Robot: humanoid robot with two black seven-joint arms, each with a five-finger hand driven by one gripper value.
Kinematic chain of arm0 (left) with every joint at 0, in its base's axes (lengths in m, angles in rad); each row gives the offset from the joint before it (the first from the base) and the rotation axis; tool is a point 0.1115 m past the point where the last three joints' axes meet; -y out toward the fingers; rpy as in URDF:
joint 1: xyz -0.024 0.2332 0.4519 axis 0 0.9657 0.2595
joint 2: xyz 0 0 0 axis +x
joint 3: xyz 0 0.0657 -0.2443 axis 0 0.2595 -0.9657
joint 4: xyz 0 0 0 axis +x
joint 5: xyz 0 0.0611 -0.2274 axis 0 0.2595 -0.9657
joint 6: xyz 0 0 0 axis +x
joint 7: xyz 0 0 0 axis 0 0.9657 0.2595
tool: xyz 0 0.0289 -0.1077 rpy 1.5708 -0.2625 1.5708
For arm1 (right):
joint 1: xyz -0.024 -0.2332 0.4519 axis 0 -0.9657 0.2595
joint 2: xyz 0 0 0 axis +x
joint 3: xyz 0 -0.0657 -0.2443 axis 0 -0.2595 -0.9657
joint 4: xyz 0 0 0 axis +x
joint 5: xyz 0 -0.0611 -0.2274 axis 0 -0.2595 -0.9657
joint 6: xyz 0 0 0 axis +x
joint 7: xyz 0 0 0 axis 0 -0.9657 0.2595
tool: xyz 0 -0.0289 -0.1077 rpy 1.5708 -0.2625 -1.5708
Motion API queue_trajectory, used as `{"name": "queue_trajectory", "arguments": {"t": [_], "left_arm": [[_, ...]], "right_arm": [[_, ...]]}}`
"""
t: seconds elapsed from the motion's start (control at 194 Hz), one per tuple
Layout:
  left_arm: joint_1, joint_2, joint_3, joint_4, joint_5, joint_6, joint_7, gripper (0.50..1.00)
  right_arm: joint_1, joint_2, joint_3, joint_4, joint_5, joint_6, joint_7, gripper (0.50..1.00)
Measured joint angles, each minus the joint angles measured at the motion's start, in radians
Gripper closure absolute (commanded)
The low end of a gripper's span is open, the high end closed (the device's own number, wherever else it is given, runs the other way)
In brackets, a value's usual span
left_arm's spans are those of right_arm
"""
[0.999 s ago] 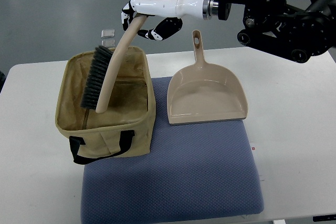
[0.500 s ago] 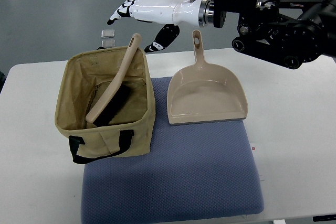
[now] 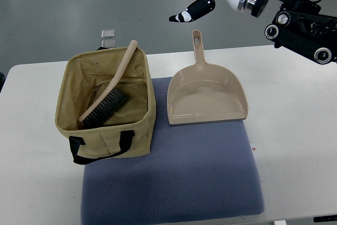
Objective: Put pink broom in yellow bag with right hand
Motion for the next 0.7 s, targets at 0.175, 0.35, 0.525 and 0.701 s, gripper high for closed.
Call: {"name": "queue_trajectory", "arguments": {"t": [0.175,0.35,0.525,0.701], "left_arm": [[0.0,0.0,0.0,0.0,0.0,0.0,0.0,0.5],[0.0,0.0,0.0,0.0,0.0,0.0,0.0,0.5],[0.0,0.0,0.0,0.0,0.0,0.0,0.0,0.5],[0.0,0.0,0.0,0.0,0.0,0.0,0.0,0.5]], "right_arm": [[-0.157,-0.038,0.141,-0.002,0.319,0.001,-0.009,0.599],[-0.298,-0.053,0.281,-0.002,0.521,0.021,-0.028,0.587],[-0.441,-0.042,0.422,-0.003,0.69,0.03,-0.084,0.572],[-0.538,-0.026,0.487,-0.003,0.819,0.031,-0.096,0.572]]}}
